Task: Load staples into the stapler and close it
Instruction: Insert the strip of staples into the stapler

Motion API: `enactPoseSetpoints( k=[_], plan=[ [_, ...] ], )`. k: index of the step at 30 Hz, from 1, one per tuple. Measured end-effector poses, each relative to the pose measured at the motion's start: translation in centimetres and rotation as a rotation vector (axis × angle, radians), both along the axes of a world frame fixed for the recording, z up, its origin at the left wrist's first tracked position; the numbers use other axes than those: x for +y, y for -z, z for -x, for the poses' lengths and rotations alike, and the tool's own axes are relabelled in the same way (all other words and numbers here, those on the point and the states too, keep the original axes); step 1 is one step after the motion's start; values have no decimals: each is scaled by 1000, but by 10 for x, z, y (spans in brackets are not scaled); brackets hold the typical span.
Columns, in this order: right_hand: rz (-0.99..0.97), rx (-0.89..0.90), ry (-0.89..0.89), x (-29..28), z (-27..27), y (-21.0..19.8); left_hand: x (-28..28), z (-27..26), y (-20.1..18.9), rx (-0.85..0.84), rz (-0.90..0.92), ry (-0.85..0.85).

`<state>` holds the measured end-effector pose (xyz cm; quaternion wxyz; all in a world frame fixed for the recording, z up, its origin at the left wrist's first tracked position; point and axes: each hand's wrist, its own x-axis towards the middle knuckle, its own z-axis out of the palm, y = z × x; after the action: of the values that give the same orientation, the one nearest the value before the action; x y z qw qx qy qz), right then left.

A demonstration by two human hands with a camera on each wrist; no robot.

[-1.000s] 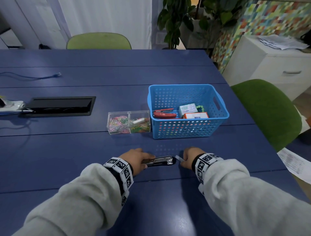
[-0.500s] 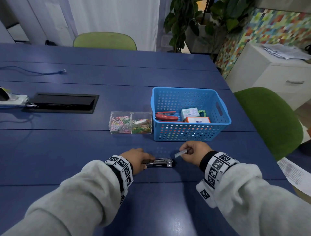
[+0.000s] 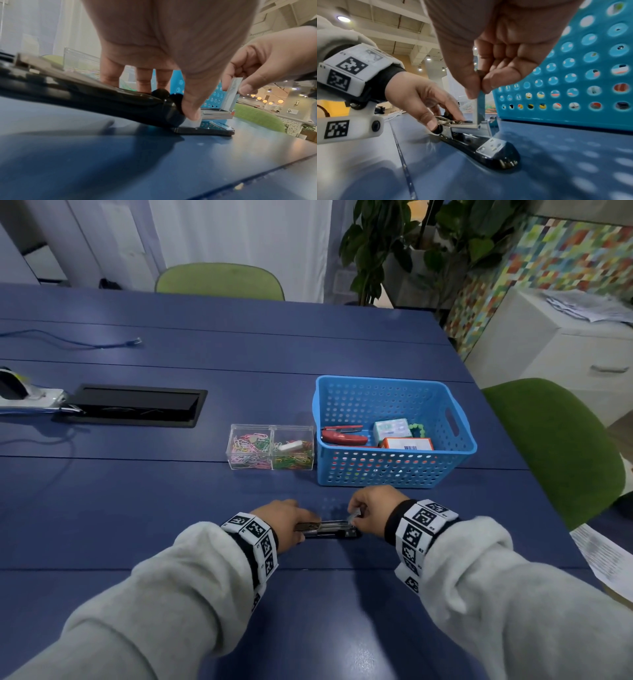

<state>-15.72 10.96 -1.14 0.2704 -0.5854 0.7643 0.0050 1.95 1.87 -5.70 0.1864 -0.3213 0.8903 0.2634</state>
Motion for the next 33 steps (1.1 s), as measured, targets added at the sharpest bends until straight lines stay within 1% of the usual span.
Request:
enactPoseSetpoints(
  k=[5, 10, 16, 22, 29, 33],
  plan=[
    [-78, 79, -103, -10, -8, -5, 0, 1, 0, -11, 15, -3],
    [-119, 131, -165, -16, -16, -2, 2, 1, -1, -23, 14, -6],
    [-77, 86, -161, -14, -17, 8, 3, 1, 0, -6, 10, -9],
    [-72, 102, -196, -7, -15, 21, 4, -1, 2, 19, -2, -7],
    [-149, 132, -208, -13, -17, 26, 4, -2, -1, 14, -4, 2],
    [-151, 137, -211, -13, -17, 30, 4, -2, -1, 22, -5, 4]
  ],
)
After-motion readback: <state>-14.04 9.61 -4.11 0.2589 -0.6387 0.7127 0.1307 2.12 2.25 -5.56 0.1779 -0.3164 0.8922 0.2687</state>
